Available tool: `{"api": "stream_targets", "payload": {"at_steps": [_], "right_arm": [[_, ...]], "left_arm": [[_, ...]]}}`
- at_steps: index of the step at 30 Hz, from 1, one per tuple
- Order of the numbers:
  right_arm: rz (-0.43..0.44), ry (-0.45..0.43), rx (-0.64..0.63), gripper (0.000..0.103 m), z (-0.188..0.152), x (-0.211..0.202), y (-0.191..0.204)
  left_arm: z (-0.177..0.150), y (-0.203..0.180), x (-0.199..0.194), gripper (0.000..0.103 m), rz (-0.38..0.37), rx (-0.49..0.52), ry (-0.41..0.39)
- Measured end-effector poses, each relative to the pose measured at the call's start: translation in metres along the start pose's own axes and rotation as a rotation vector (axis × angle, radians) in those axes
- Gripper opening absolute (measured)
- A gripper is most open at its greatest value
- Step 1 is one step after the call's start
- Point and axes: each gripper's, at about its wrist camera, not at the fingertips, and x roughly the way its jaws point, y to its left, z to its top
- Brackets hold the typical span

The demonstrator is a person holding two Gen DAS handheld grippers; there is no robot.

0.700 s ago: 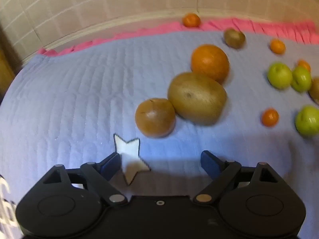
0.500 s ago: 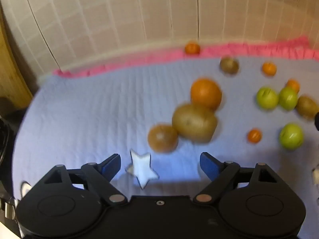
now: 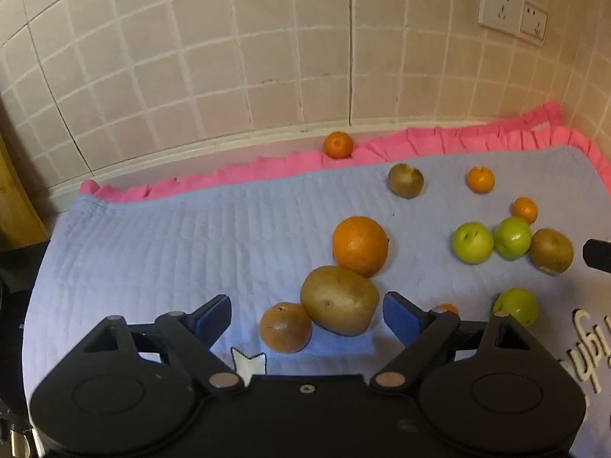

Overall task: Organize fruits
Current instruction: 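Move the left tool toward a kiwi while the right tool approaches another kiwi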

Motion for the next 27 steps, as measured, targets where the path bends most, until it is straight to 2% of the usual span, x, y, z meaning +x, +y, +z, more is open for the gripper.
{"api": "stream_targets", "payload": {"at_steps": [4,13,27], "right_arm": [[0.001,0.039,0.004,0.103,0.001,0.011,0.003],[0.012,0.074,0.004,0.103,0.006,0.021,0.003],[0.023,0.082,-0.016,0.103,0.006,0.021,0.008]], "left_arm": [[0.004,0.005,0.007,0.103,-0.008,0.031,0.023],[0.006,0.013,0.018,0.103,-0.021,0.01,0.066],[0.003,0.013,0.019,0.103,-0.033,0.003,0.064]]}}
